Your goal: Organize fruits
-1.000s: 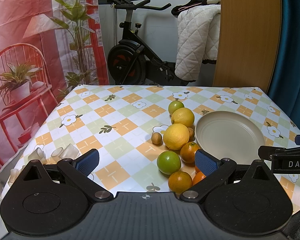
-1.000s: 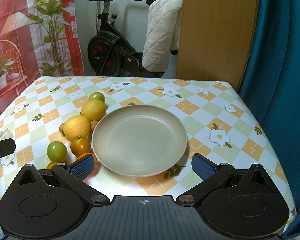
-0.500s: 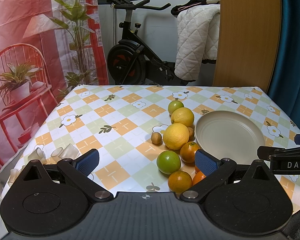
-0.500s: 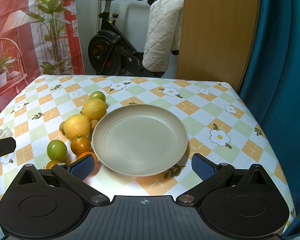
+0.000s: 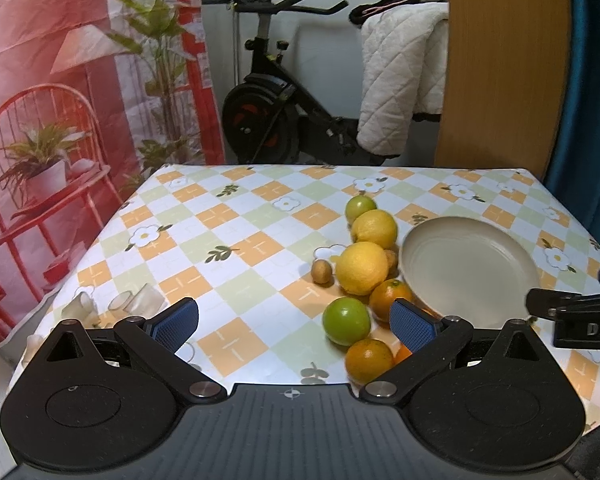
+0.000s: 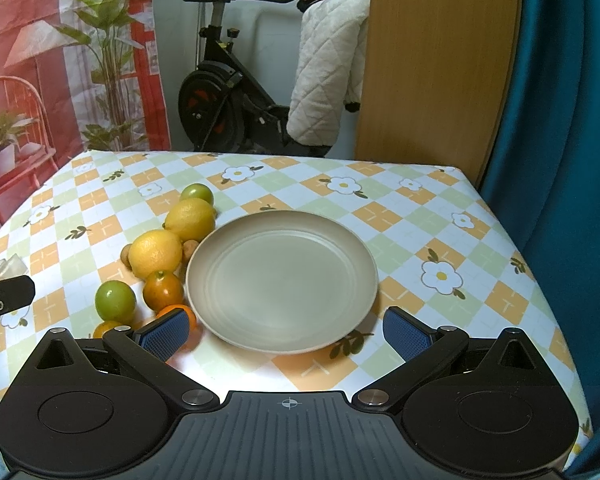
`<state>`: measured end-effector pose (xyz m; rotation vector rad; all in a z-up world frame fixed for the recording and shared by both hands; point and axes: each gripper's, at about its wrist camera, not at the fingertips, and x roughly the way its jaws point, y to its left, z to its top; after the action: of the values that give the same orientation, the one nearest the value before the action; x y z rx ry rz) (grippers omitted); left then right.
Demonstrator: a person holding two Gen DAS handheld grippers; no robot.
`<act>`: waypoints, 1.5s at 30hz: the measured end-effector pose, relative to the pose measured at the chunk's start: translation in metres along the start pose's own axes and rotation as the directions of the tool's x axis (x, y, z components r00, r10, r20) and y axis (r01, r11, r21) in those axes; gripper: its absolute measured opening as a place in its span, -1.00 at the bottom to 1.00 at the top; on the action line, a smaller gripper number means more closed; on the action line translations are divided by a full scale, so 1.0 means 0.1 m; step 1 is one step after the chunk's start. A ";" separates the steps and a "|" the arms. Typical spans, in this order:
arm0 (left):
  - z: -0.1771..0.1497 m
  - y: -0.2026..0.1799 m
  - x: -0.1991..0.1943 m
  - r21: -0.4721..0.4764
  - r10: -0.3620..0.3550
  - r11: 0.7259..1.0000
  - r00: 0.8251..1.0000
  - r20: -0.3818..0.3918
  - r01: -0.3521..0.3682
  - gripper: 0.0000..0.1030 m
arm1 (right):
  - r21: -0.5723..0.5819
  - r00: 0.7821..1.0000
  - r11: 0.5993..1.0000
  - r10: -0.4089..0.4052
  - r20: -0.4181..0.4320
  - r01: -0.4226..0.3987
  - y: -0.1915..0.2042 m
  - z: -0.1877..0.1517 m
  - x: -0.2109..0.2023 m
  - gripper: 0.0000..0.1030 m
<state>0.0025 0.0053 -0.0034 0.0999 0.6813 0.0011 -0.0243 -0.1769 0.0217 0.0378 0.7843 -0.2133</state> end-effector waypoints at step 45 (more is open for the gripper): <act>-0.14 0.23 0.37 -0.148 -0.169 0.972 0.980 0.104 0.184 0.75 | -0.205 0.979 0.968 0.170 0.113 -0.144 0.55 -0.24 0.41 0.99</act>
<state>0.0233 0.0303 -0.0349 -0.1123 0.5947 -0.1200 -0.0015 -0.1281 -0.0271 -0.0995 0.6656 0.0135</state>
